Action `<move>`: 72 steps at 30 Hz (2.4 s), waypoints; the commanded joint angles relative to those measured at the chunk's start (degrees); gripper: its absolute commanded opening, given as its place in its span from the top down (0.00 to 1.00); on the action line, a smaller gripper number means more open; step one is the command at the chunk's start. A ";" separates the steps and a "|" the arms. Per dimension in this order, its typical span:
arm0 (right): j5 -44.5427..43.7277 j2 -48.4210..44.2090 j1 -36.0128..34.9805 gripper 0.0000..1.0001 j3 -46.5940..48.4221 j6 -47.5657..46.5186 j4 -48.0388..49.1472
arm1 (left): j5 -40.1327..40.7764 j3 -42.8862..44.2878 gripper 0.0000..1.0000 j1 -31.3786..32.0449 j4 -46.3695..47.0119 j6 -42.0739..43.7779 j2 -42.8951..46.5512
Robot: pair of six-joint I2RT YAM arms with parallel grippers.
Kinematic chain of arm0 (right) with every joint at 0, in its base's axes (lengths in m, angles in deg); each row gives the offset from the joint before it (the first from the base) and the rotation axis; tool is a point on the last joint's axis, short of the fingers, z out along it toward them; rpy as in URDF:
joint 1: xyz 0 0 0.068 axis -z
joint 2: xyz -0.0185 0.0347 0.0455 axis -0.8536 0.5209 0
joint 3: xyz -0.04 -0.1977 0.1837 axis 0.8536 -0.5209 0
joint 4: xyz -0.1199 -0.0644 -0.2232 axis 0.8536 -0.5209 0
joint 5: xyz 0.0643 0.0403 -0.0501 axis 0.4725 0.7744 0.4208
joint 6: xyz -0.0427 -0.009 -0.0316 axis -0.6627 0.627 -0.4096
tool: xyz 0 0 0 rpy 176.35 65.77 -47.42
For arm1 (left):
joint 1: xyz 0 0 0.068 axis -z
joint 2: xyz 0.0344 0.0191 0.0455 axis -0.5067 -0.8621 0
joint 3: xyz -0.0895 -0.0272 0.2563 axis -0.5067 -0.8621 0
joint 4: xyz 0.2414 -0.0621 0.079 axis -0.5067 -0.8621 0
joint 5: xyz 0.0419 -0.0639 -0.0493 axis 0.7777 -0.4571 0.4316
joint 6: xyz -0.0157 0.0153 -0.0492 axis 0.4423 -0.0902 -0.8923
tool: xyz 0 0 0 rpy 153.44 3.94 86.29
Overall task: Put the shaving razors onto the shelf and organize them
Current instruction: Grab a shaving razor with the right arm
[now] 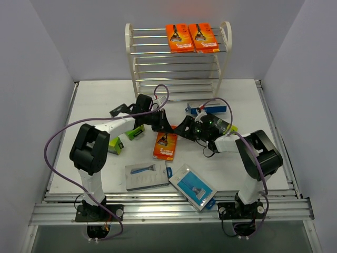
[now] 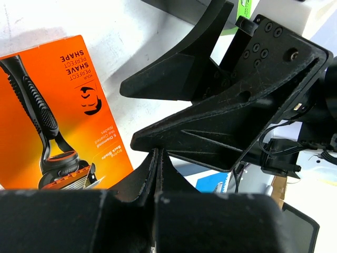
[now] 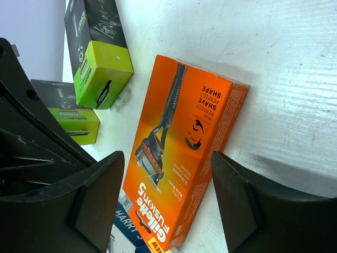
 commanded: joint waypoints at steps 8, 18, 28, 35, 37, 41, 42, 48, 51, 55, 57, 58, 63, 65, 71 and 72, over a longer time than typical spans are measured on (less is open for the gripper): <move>2.16 -5.17 -1.11 0.37 0.16 -0.10 1.43 | 1.68 -0.25 0.78 -0.74 -1.47 0.96 2.86; 0.49 -9.21 -1.11 0.37 -4.50 -0.80 -0.59 | 8.53 0.01 0.55 -4.96 -6.30 4.91 4.88; -1.45 -9.22 -3.31 0.39 -6.78 0.25 -0.78 | 18.11 2.04 0.51 -5.05 -13.42 7.20 1.63; -1.71 -5.44 -3.39 0.42 -5.65 0.61 0.90 | 18.91 2.39 0.51 -5.05 -15.18 6.85 0.92; -1.71 -3.95 -3.39 0.42 -4.51 0.61 0.64 | 18.47 2.39 0.55 -5.05 -15.27 6.85 0.75; -2.41 -1.57 -2.78 0.42 -1.43 1.39 0.19 | 19.08 1.69 0.56 -5.05 -16.06 7.03 1.71; -2.50 -0.44 -2.34 0.42 -0.99 1.40 0.37 | 19.26 1.51 0.56 -5.05 -15.98 7.03 2.06; -1.27 4.40 -1.29 0.42 3.75 1.31 1.07 | 20.05 1.16 0.54 -5.05 -16.15 7.20 4.26; -0.66 8.00 -1.28 0.42 7.70 0.70 -0.15 | 20.32 0.98 0.54 -5.05 -15.71 7.20 5.58; 0.57 11.79 -1.37 0.42 12.44 0.78 -0.24 | 21.11 0.98 0.54 -5.13 -15.80 7.55 7.42; 1.19 13.97 -1.55 0.42 14.21 0.96 -0.16 | 21.11 1.07 0.54 -5.22 -15.80 7.64 7.69; 1.45 14.68 -1.55 0.42 16.05 0.96 -0.16 | 20.85 1.07 0.54 -5.31 -15.97 7.64 7.95; 3.21 18.38 -2.51 0.42 21.07 0.96 -0.42 | 20.23 1.16 0.54 -5.75 -15.62 7.47 8.39; 3.65 18.91 -2.86 0.42 22.47 0.87 -0.42 | 19.97 1.07 0.54 -6.10 -15.45 7.29 8.31; 4.35 18.04 -3.31 0.42 22.40 0.96 0.28 | 19.00 1.16 0.54 -6.28 -14.92 7.38 8.04; 4.18 16.90 -3.31 0.42 21.96 0.87 -0.07 | 19.17 1.25 0.54 -6.28 -15.01 7.64 8.04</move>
